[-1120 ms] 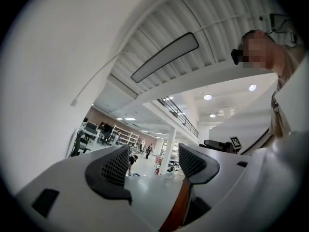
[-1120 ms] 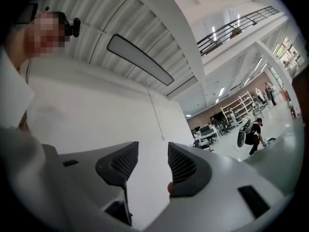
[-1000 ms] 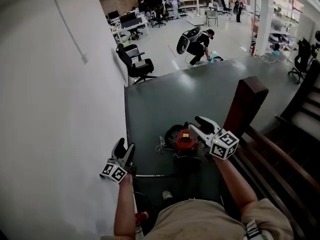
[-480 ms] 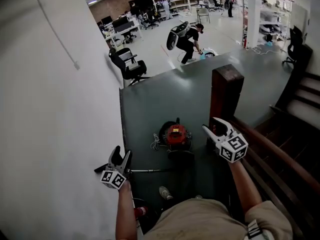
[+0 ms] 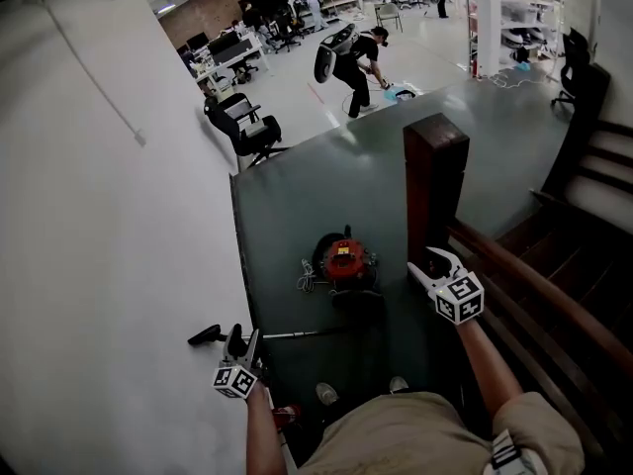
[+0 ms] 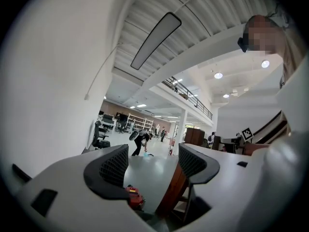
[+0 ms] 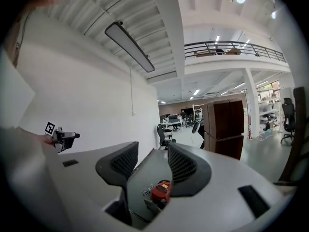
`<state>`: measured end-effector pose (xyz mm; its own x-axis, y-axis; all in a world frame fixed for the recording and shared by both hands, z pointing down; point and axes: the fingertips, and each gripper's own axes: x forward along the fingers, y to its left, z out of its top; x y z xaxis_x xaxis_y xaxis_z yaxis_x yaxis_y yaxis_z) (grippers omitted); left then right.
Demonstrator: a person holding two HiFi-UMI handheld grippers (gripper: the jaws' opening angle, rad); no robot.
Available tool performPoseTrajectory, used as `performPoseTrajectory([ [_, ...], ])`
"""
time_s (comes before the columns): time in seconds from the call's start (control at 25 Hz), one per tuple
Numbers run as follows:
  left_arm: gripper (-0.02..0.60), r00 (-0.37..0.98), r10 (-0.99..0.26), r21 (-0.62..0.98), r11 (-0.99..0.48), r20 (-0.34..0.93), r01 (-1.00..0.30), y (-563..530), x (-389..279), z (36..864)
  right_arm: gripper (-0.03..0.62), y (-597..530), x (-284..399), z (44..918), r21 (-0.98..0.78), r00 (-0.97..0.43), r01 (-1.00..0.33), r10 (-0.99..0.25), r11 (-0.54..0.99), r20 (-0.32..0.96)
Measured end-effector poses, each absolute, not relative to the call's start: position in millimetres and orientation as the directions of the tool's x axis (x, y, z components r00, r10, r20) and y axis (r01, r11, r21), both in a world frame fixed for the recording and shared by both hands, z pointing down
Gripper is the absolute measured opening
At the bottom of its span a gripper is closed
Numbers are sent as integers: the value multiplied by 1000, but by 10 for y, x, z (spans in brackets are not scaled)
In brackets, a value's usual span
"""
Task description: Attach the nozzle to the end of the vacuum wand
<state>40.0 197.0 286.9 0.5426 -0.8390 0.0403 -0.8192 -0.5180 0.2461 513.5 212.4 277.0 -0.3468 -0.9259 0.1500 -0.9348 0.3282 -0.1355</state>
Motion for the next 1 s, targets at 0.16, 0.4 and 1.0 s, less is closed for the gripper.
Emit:
performPoseTrajectory([
  [0.16,319,520,-847,318,-466,109,-826,1949,254,3296,198,2068,4954,3034,-162,-351,-932,-917,323,190],
  [0.4,319,560,-817,385,-477,138,-790,1926,373,3581,198,1955,4688,3300,-221,-371,-920,-900,323,230],
  [1.0,319,620,-772,431,-517,140,-740,1775,570,3592,89,1978,4201,3198,-24,-384,-921,-895,389,228],
])
